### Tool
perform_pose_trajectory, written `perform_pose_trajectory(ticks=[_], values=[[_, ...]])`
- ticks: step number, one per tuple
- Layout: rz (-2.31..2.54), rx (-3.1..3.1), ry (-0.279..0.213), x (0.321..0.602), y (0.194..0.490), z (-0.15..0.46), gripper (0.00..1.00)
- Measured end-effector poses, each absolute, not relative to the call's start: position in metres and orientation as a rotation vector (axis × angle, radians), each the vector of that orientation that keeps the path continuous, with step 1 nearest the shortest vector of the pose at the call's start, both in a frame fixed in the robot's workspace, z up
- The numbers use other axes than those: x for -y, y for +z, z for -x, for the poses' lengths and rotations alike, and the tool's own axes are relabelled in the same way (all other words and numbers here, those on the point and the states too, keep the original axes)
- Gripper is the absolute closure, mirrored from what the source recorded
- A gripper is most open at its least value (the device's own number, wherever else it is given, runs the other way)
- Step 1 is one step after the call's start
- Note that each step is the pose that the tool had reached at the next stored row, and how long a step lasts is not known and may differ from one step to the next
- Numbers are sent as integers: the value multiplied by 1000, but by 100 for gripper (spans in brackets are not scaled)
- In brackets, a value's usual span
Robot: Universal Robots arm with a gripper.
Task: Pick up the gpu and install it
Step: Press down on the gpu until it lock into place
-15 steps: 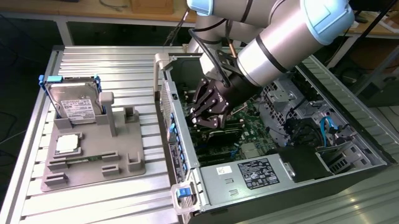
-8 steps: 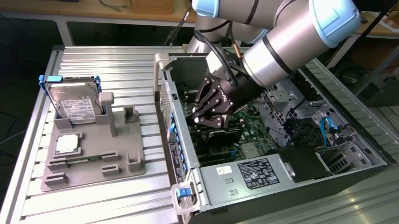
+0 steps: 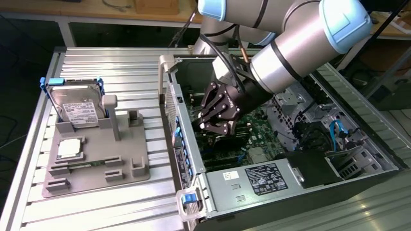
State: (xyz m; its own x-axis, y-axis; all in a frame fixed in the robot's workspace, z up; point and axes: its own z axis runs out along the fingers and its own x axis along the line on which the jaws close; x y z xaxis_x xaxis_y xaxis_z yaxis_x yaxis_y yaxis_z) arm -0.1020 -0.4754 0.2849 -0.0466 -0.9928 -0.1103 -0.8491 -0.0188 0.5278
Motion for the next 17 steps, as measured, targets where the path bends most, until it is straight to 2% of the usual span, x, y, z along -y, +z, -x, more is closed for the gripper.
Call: perform_pose_trajectory(ticks=[10, 12, 17], values=[[-1931, 1961, -680, 475, 284, 102, 89], [-1899, 1934, -717, 475, 284, 99, 89], [-1889, 1926, -728, 475, 279, 99, 89]])
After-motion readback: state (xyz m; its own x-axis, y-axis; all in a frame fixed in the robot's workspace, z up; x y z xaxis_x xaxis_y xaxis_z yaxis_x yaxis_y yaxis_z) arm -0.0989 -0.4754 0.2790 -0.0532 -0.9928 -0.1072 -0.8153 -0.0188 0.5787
